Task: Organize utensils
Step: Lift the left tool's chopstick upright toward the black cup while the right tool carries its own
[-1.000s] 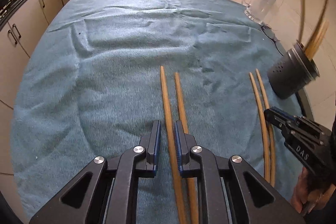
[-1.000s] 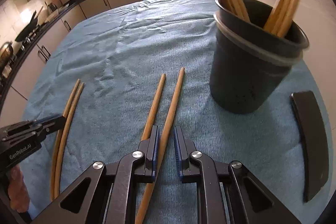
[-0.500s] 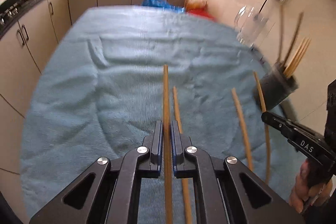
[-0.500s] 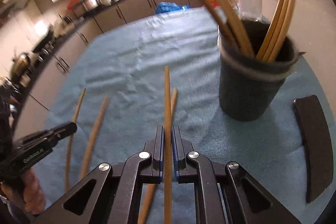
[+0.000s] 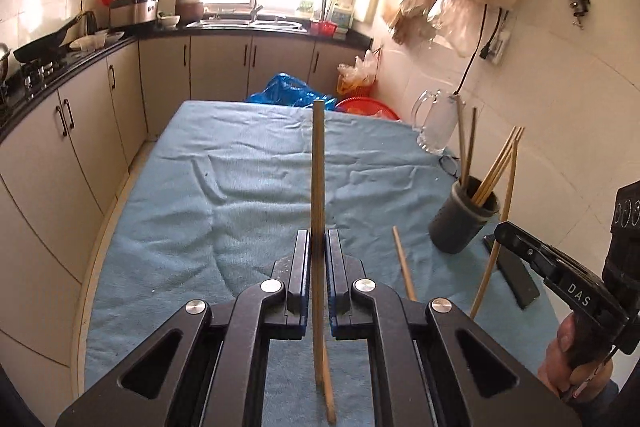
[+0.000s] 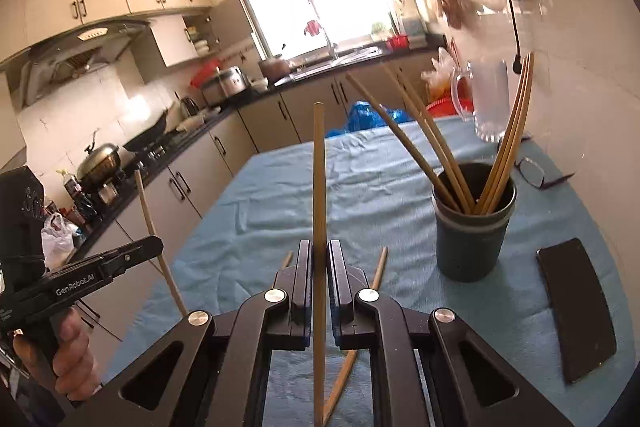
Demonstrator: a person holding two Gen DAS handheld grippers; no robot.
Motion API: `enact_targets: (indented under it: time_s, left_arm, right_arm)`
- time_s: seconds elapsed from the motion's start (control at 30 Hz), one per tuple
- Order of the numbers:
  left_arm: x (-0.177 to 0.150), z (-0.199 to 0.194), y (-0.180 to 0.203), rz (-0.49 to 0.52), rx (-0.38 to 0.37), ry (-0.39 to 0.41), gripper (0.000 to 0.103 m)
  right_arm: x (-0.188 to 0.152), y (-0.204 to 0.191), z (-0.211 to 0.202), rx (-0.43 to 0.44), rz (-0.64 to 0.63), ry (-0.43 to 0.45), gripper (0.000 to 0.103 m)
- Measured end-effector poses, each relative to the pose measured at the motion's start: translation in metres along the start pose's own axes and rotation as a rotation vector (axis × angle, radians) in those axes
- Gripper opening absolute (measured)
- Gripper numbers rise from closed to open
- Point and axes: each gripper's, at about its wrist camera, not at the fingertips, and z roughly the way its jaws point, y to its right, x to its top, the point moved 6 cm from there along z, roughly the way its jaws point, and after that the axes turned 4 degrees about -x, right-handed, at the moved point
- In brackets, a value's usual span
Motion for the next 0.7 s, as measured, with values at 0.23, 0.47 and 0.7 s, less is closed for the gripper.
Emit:
enact_targets:
  time_s: [0.23, 0.47, 0.7]
  left_arm:
    - [0.005, -0.016, 0.014, 0.017, -0.011, 0.027, 0.007]
    - [0.008, -0.023, 0.024, 0.027, -0.019, 0.044, 0.007]
    - [0.009, -0.026, 0.035, 0.041, -0.031, 0.046, 0.007]
  right_arm:
    - [0.005, 0.006, -0.017, 0.007, 0.019, 0.046, 0.008]
    - [0.012, 0.015, -0.03, 0.01, 0.055, 0.111, 0.008]
    - [0.015, 0.026, -0.035, -0.008, 0.076, 0.134, 0.008]
